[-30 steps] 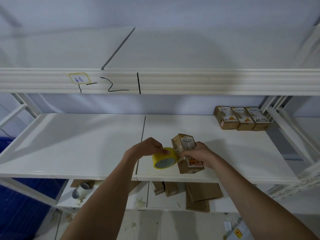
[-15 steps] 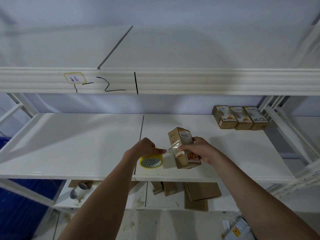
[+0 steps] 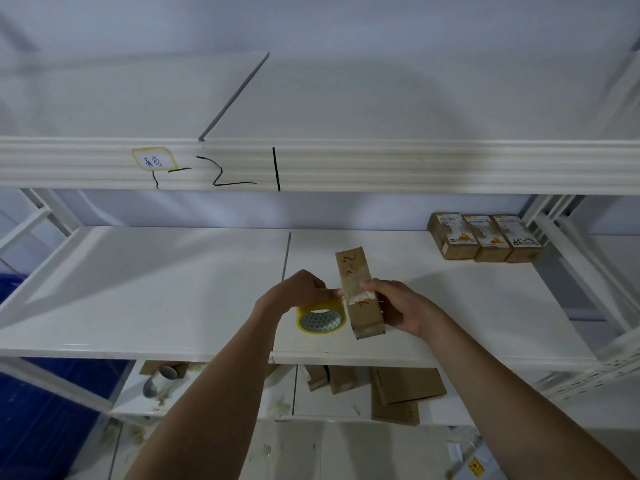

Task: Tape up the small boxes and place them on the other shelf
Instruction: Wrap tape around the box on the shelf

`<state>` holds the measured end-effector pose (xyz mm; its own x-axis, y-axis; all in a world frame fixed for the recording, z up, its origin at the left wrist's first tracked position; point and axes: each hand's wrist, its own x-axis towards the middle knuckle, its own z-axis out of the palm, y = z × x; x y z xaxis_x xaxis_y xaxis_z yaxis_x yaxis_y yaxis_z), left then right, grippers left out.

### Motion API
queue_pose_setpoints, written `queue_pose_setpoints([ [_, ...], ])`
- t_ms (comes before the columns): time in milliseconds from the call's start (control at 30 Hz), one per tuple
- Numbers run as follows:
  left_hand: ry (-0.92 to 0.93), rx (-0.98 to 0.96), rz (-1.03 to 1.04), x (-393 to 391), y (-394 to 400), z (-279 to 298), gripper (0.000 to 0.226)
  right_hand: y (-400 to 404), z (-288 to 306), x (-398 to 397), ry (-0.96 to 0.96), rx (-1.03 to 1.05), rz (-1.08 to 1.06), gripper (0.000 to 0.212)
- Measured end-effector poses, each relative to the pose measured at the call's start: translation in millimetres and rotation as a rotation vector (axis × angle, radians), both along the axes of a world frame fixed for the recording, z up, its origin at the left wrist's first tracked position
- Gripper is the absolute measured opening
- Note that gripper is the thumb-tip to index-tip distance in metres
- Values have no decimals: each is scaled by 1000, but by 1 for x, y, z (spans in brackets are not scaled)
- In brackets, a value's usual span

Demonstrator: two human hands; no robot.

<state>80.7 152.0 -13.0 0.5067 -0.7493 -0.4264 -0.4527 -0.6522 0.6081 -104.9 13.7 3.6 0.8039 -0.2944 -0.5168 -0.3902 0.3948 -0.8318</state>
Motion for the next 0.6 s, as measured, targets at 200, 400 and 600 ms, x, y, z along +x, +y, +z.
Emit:
queue_pose_setpoints([
  [200, 18, -37, 23, -4, 6, -2, 55, -1, 1, -1, -6, -54, 26, 30],
  [400, -105, 45, -34, -14, -1, 1, 54, 5, -4, 6, 195, -300, 155, 75],
  [600, -123, 32, 12, -18, -5, -5, 54, 7, -3, 11, 264, -611, 148, 60],
])
